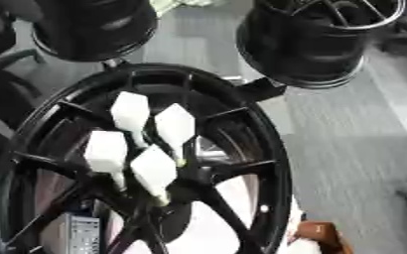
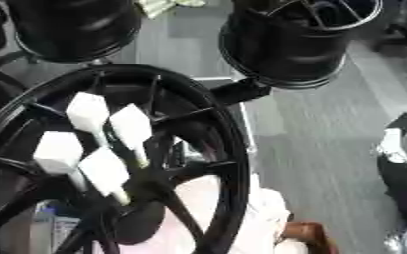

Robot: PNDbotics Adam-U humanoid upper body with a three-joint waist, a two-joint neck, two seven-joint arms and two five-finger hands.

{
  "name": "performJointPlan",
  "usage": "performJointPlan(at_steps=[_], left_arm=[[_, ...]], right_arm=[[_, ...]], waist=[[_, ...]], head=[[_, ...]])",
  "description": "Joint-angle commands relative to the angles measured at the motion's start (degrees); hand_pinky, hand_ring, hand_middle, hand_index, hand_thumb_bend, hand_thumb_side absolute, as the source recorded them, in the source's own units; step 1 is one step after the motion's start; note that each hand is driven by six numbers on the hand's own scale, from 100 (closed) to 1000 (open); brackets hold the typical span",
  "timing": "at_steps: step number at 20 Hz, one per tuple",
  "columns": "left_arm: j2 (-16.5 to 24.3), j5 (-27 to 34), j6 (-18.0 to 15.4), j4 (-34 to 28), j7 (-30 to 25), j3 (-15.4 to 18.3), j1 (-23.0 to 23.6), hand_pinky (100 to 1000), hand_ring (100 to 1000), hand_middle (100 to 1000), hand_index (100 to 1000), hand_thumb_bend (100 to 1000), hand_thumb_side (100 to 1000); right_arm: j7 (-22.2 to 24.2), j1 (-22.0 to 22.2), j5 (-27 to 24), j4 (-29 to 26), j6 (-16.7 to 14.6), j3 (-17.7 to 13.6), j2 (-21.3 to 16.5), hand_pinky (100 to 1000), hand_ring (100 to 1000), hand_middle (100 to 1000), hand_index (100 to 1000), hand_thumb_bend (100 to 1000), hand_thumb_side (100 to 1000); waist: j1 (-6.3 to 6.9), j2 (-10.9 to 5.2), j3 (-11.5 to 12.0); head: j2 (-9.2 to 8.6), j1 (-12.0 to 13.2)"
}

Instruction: Pull the pin out of the wheel hub.

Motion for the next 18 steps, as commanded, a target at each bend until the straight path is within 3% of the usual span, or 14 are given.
performJointPlan(at_steps=[1, 7, 14, 15, 18], left_arm=[[0.59, -1.0, -9.69, -0.55, -12.52, -0.53, -1.79, 833, 831, 816, 855, 100, 247], [1.19, -2.71, -10.33, -0.55, -16.04, -2.42, -2.58, 834, 833, 817, 856, 100, 262], [1.91, -5.21, -12.14, -0.55, -16.44, -4.2, -2.87, 835, 833, 817, 857, 100, 270], [2.21, -5.44, -12.18, -0.55, -16.44, -4.51, -3.12, 834, 831, 803, 860, 100, 373], [4.05, -7.55, -12.4, -0.55, -16.44, -7.62, -4.01, 833, 828, 801, 860, 100, 439]], right_arm=[[-0.1, -0.59, -1.05, -0.55, 0.17, -0.78, -0.68, 819, 796, 691, 796, 159, 232], [-0.1, -0.91, -2.02, -0.55, 0.73, -1.11, -0.56, 819, 795, 690, 797, 150, 241], [-0.1, -0.85, -2.52, -0.55, 1.18, -1.32, -0.67, 818, 795, 690, 797, 147, 245], [-0.1, -0.75, -2.53, -0.55, 1.26, -1.35, -0.8, 819, 794, 688, 797, 140, 256], [-0.1, -0.65, -2.89, -0.55, 1.64, -1.35, -1.32, 819, 793, 688, 797, 139, 258]], waist=[[0.27, -1.12, -0.1], [0.75, -1.29, -0.16], [1.03, -1.43, 0.03], [1.33, -1.6, 0.3], [1.78, -1.98, 0.66]], head=[[-1.11, -0.64], [-0.89, -1.07], [-0.19, -1.06], [0.02, -1.39], [0.44, -2.01]])
